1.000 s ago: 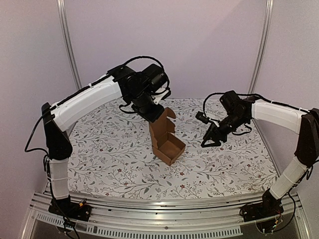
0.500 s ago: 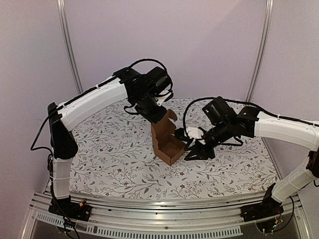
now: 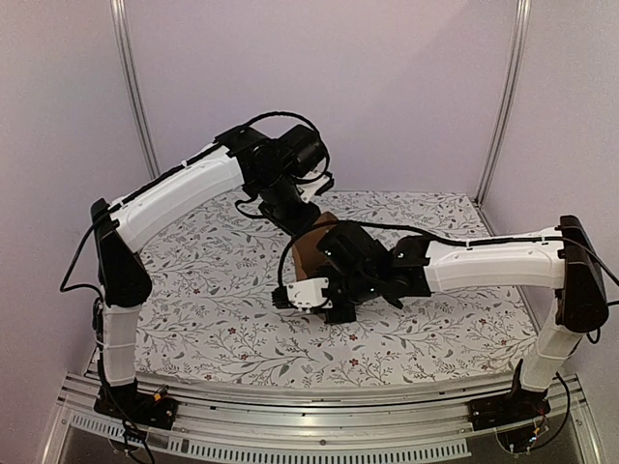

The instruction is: Fold the paper box

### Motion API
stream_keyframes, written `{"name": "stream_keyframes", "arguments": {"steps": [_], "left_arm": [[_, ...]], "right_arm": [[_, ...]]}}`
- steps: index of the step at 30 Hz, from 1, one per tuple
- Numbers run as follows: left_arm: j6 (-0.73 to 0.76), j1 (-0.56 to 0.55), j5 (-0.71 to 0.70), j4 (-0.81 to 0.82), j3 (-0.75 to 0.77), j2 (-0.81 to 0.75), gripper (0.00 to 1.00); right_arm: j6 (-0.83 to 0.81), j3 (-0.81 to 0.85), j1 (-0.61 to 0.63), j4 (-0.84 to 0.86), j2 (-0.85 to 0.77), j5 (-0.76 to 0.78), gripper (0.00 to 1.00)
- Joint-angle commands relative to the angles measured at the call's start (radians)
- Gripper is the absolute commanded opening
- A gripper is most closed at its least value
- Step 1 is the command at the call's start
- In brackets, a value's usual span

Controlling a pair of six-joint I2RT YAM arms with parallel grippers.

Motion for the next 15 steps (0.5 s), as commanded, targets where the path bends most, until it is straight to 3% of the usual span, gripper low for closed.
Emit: {"name": "stream_keyframes", "arguments": {"steps": [1,15], "left_arm": [[0.019,0.012,0.025,-0.042,0.019,-0.006,0.0],[0.019,0.007,0.049,-0.051,-0.01,-0.022,0.0]], "right_arm": [[-0.031,0.064,0.002,0.084,0.061,0.129,0.12],[-0.043,0.051,-0.023,0.169,0.137,0.286,0.09]]}}
